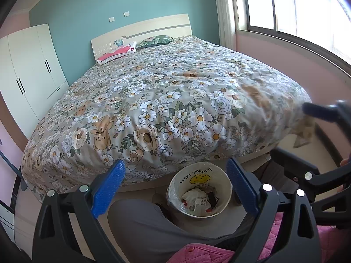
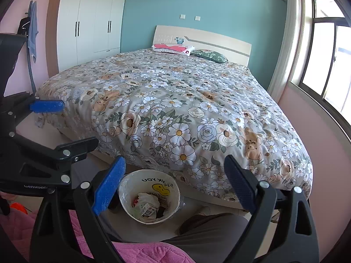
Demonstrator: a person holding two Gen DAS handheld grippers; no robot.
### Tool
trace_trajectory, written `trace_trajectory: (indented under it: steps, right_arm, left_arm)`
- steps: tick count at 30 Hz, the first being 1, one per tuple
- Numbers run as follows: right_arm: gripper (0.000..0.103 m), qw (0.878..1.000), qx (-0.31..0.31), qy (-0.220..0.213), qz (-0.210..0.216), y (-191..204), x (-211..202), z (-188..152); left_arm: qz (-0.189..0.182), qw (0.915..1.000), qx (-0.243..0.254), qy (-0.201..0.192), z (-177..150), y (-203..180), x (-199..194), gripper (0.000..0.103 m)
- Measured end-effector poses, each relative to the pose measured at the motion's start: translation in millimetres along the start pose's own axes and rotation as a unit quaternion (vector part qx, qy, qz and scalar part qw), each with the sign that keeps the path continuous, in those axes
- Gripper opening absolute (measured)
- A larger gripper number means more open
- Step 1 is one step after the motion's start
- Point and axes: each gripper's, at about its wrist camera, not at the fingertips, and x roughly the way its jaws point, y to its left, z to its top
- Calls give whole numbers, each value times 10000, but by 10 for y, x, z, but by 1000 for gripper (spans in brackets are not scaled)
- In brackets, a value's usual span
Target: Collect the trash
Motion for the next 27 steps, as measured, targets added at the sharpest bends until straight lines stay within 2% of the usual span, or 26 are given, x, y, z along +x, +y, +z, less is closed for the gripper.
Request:
trace_trajectory:
  steps: [27]
  right_arm:
    - [90,10000,36,62,33,-4,24,-6]
  left_arm:
    - [16,10000,-3,27,-12,-7,14,95]
